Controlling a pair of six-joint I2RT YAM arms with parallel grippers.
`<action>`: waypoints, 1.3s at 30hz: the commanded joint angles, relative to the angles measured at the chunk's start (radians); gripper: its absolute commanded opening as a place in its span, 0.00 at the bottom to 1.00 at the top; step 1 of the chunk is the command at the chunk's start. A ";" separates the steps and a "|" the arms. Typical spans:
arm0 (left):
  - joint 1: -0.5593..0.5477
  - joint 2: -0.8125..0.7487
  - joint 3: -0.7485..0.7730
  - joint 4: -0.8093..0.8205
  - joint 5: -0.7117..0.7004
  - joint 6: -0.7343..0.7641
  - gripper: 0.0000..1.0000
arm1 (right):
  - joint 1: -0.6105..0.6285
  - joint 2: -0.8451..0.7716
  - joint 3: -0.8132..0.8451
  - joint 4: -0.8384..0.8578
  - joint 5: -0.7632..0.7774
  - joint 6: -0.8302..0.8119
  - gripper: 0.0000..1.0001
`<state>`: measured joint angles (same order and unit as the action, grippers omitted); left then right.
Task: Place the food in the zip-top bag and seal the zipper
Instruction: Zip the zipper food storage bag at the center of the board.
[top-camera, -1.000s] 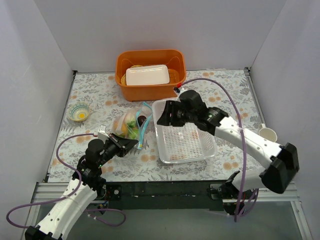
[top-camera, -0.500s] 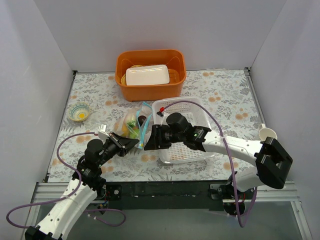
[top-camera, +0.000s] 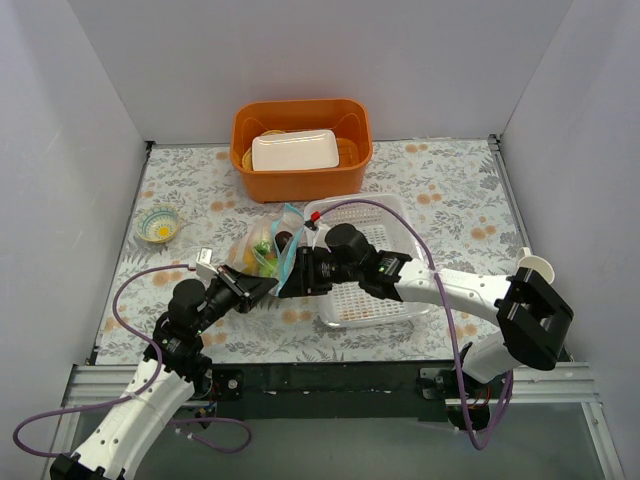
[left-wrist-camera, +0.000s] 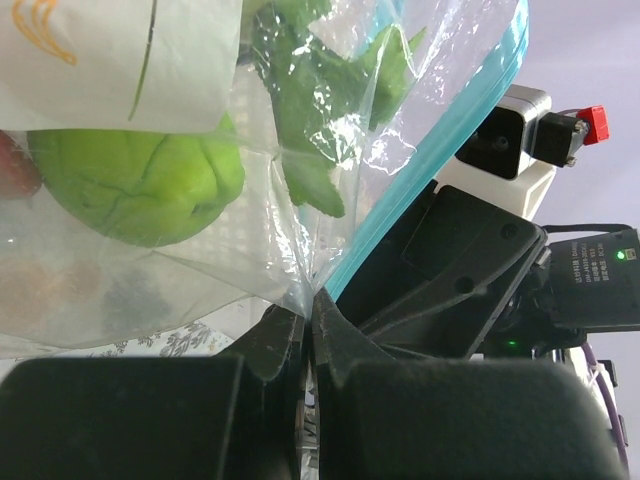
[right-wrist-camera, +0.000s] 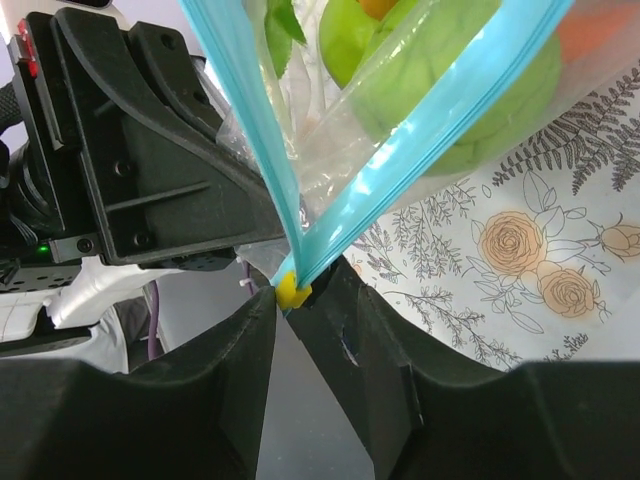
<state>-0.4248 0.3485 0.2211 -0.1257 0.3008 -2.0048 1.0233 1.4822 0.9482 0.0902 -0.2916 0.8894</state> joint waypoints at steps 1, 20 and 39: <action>-0.003 -0.014 0.000 0.018 0.015 -0.189 0.00 | 0.006 0.003 0.058 0.063 -0.006 -0.009 0.45; -0.003 -0.025 0.000 -0.006 0.001 -0.183 0.00 | 0.006 0.007 0.069 0.071 -0.029 0.002 0.03; -0.003 -0.114 -0.034 -0.121 0.043 -0.144 0.00 | -0.017 -0.013 0.055 0.117 0.038 0.049 0.01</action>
<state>-0.4248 0.2459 0.1932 -0.1921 0.3103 -2.0060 1.0225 1.4902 0.9768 0.1246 -0.3088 0.9283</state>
